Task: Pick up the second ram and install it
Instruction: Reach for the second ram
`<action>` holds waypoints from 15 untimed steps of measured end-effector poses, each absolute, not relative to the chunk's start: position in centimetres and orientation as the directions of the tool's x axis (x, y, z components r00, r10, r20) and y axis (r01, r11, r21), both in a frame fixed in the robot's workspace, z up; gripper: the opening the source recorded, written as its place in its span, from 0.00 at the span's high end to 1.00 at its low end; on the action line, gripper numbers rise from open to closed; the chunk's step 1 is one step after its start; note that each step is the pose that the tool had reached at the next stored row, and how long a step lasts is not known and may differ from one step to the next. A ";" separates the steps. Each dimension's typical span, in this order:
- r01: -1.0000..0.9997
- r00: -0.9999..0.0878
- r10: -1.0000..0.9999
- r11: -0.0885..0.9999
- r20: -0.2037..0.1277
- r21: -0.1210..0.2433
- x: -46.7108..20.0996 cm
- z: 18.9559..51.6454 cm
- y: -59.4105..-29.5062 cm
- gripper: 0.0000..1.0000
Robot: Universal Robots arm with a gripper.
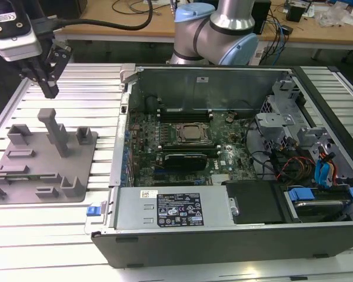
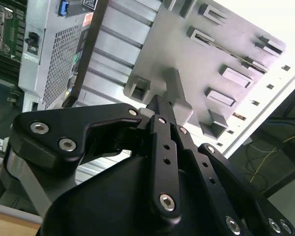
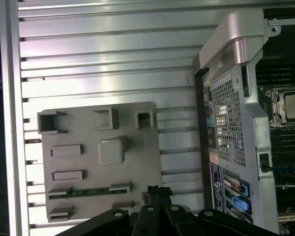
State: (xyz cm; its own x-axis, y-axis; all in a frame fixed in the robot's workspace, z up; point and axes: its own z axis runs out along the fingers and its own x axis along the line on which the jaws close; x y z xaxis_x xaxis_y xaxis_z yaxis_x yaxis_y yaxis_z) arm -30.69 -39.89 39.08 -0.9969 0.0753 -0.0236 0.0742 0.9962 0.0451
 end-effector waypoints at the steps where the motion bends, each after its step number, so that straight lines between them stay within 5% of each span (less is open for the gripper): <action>1: 0.074 -0.997 0.075 0.996 -0.024 0.045 -31.0 39.1 -39.9 0.92; 15: 0.074 -0.997 0.075 0.996 -0.024 0.045 -34.8 39.0 -39.9 0.92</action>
